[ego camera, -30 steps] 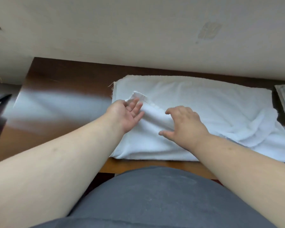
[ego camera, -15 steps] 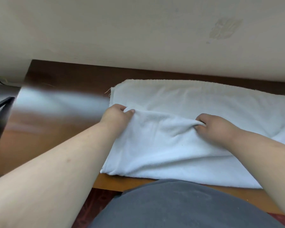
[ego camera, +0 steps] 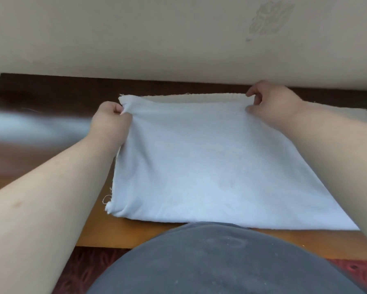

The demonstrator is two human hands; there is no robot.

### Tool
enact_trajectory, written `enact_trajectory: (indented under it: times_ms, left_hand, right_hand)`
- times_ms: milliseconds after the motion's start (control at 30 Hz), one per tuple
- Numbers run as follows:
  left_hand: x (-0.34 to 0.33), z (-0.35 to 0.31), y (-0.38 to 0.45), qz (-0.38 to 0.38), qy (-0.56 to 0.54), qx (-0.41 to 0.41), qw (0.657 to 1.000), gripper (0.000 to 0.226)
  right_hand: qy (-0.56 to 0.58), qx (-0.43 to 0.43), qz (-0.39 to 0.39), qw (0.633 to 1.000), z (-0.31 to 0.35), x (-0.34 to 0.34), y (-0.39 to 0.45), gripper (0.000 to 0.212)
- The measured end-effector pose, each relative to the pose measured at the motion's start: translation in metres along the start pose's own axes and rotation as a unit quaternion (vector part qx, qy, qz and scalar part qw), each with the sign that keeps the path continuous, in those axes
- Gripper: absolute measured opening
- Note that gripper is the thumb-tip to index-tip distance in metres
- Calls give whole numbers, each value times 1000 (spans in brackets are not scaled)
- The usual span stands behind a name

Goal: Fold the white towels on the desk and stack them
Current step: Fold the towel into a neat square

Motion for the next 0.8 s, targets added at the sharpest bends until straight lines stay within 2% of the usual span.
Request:
enact_trajectory:
  times_ms: [67,167,300,367,433,500,567,600,667,700,800]
  left_hand:
    - [2,4,12,-6,-3,1,1000,22]
    - [-2,16,22,8,42,15,999,45]
    - [-9,21,28,38,57,25,997,42]
    - [-11,17,29,34,21,4,999,41]
    - [-7,13,30,10,-22,0,1000,43]
    - [-6,13,31,-10,-63,11,998,47]
    - [-6,14,26,-16,-90,9,996,54]
    - [-7,11,22,-15,-69,-17,997,60]
    - [-12,7,5,8,-14,-79,997,70]
    - [-15,11,-7,16,-1,-81,997,73]
    - [-6,57,-44,-29,49,6,998,68]
  right_hand:
    - [-48,-16,8,999,-11,-11,1,39]
    - [-178,-91,77,977,-52,-25,-7,51]
    - [-250,-107,72,960,-82,-16,-6,53]
    - [-240,-109,89,961,-86,-18,0,48]
    - [-183,-122,76,973,-87,-14,6,32]
    - [-125,-130,17,984,-88,-2,8,11]
    - [-75,-123,-61,988,-90,8,3,4]
    - [-52,-117,-87,988,-91,9,0,2]
    - [-21,-108,-76,991,-92,-4,-7,14]
    - [-15,-107,-52,993,-92,-15,-12,22]
    - [-15,-106,-50,993,-93,-32,-34,44]
Point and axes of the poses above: each hand's wrist, its own y-axis towards the middle knuckle, its own x-axis out of the back of the hand, z = x × y, the point moved 10 cm from there along y, towards the middle knuckle, and after that the axes turned 2 degrees about -y, right-handed, at the moved point
